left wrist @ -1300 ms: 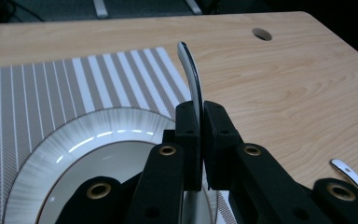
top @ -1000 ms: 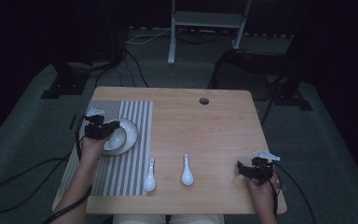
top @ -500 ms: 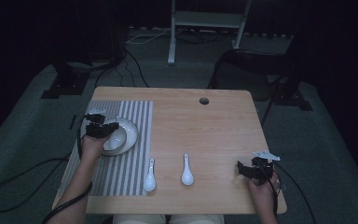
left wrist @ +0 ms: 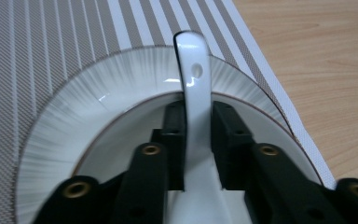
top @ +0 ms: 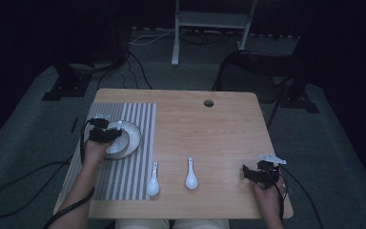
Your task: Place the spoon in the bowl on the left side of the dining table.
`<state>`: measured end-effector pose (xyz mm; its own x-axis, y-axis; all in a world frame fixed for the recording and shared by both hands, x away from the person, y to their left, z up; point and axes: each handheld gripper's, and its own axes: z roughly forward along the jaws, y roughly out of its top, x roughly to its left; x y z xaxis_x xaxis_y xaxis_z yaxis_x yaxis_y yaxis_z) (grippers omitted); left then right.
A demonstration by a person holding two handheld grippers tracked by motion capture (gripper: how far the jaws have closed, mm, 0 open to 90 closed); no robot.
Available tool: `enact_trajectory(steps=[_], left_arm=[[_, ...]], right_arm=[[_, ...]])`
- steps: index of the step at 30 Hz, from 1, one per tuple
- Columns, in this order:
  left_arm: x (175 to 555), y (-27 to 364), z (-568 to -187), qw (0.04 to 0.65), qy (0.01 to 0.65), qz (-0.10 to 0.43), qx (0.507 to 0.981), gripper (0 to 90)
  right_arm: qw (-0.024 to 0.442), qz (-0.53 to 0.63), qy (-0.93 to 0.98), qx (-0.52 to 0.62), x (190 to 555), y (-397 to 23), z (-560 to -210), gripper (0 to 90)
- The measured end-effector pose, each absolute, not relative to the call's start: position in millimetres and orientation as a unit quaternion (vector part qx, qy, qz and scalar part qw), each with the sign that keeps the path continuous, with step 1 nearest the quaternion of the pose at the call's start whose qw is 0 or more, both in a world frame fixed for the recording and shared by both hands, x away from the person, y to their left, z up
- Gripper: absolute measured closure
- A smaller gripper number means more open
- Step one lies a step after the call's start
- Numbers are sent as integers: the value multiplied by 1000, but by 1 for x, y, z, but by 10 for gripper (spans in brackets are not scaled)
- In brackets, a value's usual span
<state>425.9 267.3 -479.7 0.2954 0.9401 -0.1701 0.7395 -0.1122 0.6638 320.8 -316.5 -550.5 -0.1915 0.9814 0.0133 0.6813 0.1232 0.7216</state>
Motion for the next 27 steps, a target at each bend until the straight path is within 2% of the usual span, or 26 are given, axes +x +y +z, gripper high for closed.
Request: enact_trajectory(steps=[2, 8, 14, 20, 25, 27], left_arm=[[425, 266, -480, 335, 575, 154, 730, 740], [421, 265, -476, 326, 578, 167, 729, 591], [415, 261, -467, 322, 574, 173, 733, 547], [409, 259, -461, 322, 580, 181, 726, 391], [402, 259, -455, 328, 584, 185, 719, 301], [399, 259, -454, 329, 577, 187, 723, 299]], right_arm=[[245, 307, 708, 587, 321, -317, -551, 120], [245, 307, 708, 587, 321, -317, -551, 121], [245, 307, 708, 587, 321, -317, -551, 120], [245, 307, 708, 587, 321, -317, -551, 120], [245, 307, 708, 587, 321, -317, -551, 120], [245, 307, 708, 587, 321, -317, -551, 120]])
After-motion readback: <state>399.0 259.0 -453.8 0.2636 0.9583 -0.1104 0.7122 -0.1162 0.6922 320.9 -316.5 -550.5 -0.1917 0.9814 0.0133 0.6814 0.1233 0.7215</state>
